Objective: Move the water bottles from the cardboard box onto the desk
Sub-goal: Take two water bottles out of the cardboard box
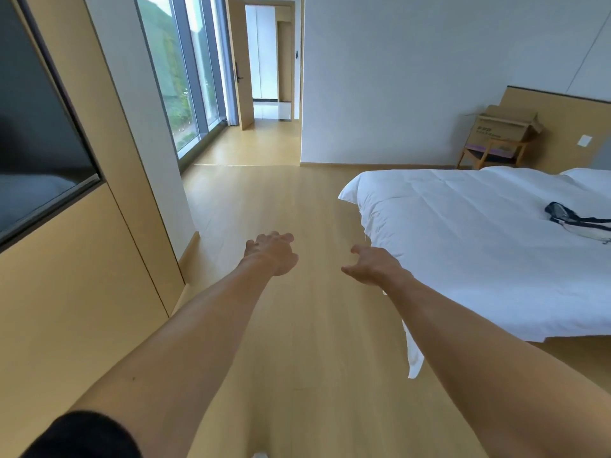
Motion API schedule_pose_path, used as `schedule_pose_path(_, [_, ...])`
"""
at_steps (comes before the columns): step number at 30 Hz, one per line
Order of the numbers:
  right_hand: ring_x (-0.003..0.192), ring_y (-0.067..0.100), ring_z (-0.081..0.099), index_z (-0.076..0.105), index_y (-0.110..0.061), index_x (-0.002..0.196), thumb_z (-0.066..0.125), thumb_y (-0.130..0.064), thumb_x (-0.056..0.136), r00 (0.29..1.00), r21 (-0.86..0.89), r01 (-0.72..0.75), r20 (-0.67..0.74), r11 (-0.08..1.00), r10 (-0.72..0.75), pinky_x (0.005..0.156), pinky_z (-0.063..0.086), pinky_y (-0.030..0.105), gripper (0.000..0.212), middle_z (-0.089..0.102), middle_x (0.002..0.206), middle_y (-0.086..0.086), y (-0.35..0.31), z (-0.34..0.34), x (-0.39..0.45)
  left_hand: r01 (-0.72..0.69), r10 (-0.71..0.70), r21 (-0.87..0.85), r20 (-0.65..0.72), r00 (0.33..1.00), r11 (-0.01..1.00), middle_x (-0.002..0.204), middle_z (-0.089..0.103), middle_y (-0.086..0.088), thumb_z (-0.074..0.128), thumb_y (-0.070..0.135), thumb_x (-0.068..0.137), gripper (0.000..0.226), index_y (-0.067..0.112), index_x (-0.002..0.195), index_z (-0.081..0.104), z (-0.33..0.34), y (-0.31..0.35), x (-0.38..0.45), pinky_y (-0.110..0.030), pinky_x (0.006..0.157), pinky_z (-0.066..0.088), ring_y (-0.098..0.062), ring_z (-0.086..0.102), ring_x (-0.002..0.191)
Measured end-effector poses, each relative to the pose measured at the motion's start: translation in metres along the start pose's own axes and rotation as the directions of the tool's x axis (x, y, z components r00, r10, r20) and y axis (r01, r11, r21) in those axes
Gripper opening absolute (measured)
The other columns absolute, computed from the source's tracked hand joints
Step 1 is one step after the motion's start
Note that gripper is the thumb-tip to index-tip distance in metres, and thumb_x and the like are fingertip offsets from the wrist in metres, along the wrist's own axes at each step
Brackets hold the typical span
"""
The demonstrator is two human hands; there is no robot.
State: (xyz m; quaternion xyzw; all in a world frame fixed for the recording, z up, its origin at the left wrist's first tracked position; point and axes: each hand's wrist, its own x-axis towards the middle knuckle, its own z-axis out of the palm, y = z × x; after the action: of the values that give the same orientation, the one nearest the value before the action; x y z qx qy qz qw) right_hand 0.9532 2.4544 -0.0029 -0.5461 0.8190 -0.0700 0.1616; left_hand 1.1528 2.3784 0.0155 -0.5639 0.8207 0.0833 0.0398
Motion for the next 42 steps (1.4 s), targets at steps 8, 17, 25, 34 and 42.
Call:
schedule_pose_path(8, [0.139, 0.024, 0.042, 0.034, -0.026, 0.153, 0.051, -0.053, 0.097, 0.999, -0.046, -0.038, 0.002, 0.998, 0.039, 0.11, 0.041, 0.041, 0.064, 0.047, 0.152, 0.002, -0.037, -0.011, 0.149, -0.045, 0.045, -0.037, -0.009, 0.999, 0.998, 0.154, 0.04, -0.004, 0.04, 0.041, 0.103, 0.053, 0.03, 0.154, 0.033, -0.014, -0.033, 0.162, -0.043, 0.114, 0.031, -0.029, 0.038, 0.14])
schedule_pose_path(17, [0.138, 0.024, 0.044, 0.033, -0.028, 0.153, 0.051, -0.055, 0.096, 0.997, -0.049, -0.066, -0.028, 0.997, 0.065, 0.11, 0.042, 0.043, 0.065, 0.049, 0.15, 0.002, -0.102, -0.041, 0.32, -0.105, 0.105, 0.003, -0.018, 0.994, 0.994, 0.153, 0.041, -0.003, 0.038, 0.042, 0.103, 0.051, 0.029, 0.153, 0.035, -0.066, -0.071, 0.344, -0.043, 0.112, 0.03, -0.029, 0.038, 0.139])
schedule_pose_path(25, [0.134, 0.026, 0.049, 0.028, -0.037, 0.154, 0.048, -0.061, 0.095, 0.995, -0.021, -0.076, -0.066, 0.997, 0.075, 0.105, 0.043, 0.042, 0.067, 0.05, 0.147, 0.003, -0.118, -0.054, 0.44, -0.148, 0.148, -0.006, 0.002, 0.989, 0.989, 0.16, 0.033, -0.001, 0.033, 0.05, 0.103, 0.054, 0.032, 0.154, 0.032, -0.072, -0.077, 0.465, -0.049, 0.116, 0.025, -0.029, 0.032, 0.145])
schedule_pose_path(34, [0.142, 0.027, 0.039, 0.024, -0.038, 0.155, 0.043, -0.066, 0.094, 1.0, -0.083, -0.018, -0.016, 0.996, 0.017, 0.111, 0.036, 0.044, 0.07, 0.041, 0.156, 0.002, -0.109, -0.068, 0.613, -0.122, 0.121, 0.02, 0.039, 0.992, 0.992, 0.167, 0.017, 0.001, 0.033, 0.059, 0.101, 0.062, 0.037, 0.158, 0.02, -0.081, -0.062, 0.626, -0.054, 0.121, 0.011, -0.028, 0.015, 0.153])
schedule_pose_path(42, [0.141, 0.025, 0.041, 0.025, -0.036, 0.156, 0.042, -0.064, 0.095, 0.999, -0.115, 0.045, 0.001, 0.992, -0.045, 0.108, 0.038, 0.042, 0.069, 0.041, 0.155, 0.002, -0.1, -0.118, 0.779, -0.082, 0.082, 0.04, 0.002, 0.997, 0.996, 0.166, 0.02, 0.001, 0.032, 0.057, 0.102, 0.062, 0.034, 0.159, 0.021, -0.127, -0.035, 0.784, -0.052, 0.122, 0.012, -0.025, 0.015, 0.154])
